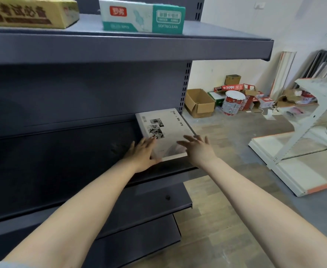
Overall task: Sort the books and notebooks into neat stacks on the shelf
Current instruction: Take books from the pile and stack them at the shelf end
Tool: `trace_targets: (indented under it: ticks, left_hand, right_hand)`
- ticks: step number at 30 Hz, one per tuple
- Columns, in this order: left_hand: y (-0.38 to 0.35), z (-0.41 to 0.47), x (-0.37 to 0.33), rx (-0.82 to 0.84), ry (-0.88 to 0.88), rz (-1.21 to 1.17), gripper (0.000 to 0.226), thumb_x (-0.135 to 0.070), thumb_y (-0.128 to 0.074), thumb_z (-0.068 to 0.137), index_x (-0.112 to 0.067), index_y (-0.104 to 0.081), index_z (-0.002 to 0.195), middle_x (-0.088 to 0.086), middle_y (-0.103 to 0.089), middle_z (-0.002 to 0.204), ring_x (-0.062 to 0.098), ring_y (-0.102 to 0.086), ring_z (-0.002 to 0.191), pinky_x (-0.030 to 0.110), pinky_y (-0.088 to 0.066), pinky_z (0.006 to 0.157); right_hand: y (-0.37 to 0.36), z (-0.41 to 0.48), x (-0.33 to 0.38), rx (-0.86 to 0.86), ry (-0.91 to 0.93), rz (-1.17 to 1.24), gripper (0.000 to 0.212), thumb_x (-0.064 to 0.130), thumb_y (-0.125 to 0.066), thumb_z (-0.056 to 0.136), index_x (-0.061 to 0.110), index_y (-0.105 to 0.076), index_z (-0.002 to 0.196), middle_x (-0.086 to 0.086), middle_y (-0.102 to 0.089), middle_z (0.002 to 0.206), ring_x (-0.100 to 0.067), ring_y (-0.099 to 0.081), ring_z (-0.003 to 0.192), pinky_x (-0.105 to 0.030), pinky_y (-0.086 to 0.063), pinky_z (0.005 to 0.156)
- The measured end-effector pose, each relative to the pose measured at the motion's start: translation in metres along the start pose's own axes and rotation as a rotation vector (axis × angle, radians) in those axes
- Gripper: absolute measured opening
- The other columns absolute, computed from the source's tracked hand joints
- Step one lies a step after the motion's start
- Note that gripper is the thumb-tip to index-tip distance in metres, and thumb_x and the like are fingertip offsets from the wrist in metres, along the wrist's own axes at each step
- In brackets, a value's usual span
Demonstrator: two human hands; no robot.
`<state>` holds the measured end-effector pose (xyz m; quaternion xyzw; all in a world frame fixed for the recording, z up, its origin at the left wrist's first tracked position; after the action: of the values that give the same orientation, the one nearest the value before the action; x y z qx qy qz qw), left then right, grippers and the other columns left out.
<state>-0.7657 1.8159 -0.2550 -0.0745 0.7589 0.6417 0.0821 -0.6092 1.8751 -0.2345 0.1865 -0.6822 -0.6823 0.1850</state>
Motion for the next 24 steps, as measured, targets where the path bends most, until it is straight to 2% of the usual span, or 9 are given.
trace_targets:
  ticks: [4,10,17,20,24]
  left_hand:
    - [0.008,-0.036,0.026,-0.061,-0.006,0.049,0.075,-0.054,-0.039,0.094,-0.026,0.000,0.151,-0.007,0.005,0.159,0.015,0.004,0.146,0.048,0.005,0.117]
    - [0.027,-0.104,0.089,-0.130,0.118,0.016,0.064,-0.050,-0.036,0.097,-0.028,-0.010,0.151,-0.008,0.000,0.159,0.016,0.002,0.146,0.046,0.003,0.118]
    - [0.053,-0.211,0.186,-0.265,0.335,0.067,0.055,-0.040,-0.038,0.099,-0.026,-0.021,0.149,-0.004,-0.015,0.157,0.019,-0.016,0.143,0.041,-0.004,0.118]
    - [0.067,-0.260,0.221,-0.379,0.393,0.109,0.052,-0.033,-0.046,0.097,-0.021,-0.033,0.145,0.001,-0.026,0.154,0.024,-0.024,0.141,0.038,-0.013,0.117]
    - [0.090,-0.318,0.250,-0.492,0.436,0.188,0.044,-0.022,-0.052,0.088,-0.009,-0.054,0.130,0.015,-0.050,0.137,0.036,-0.049,0.124,0.046,-0.034,0.104]
  right_hand:
    - [0.016,-0.007,0.049,-0.063,0.122,0.150,0.059,0.009,-0.044,0.092,0.033,-0.032,0.145,0.006,-0.020,0.156,-0.014,-0.016,0.144,-0.049,-0.009,0.117]
    - [0.033,-0.002,0.147,-0.111,0.312,0.284,0.052,0.019,-0.039,0.098,0.031,-0.026,0.147,0.005,-0.014,0.158,-0.017,-0.017,0.144,-0.041,-0.011,0.119]
    - [0.047,-0.009,0.278,-0.099,0.560,0.305,0.052,0.026,-0.034,0.100,0.030,-0.017,0.149,0.006,-0.005,0.159,-0.014,-0.005,0.146,-0.042,-0.007,0.119]
    - [0.052,-0.016,0.332,-0.079,0.654,0.320,0.052,0.027,-0.032,0.101,0.030,-0.014,0.150,0.008,0.000,0.159,-0.012,-0.001,0.146,-0.041,-0.005,0.119]
    - [0.062,-0.030,0.402,-0.076,0.785,0.354,0.055,0.029,-0.031,0.101,0.030,-0.006,0.151,0.009,0.002,0.159,-0.010,0.001,0.146,-0.039,-0.004,0.119]
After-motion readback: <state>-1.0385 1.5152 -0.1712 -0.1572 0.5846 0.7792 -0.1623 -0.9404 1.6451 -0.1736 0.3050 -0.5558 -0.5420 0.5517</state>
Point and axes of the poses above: each hand's wrist, its own z-axis towards the middle knuckle, its own y-axis out of the back of the hand, x = y × z, the point moved 8 cm from there along z, towards the middle knuckle
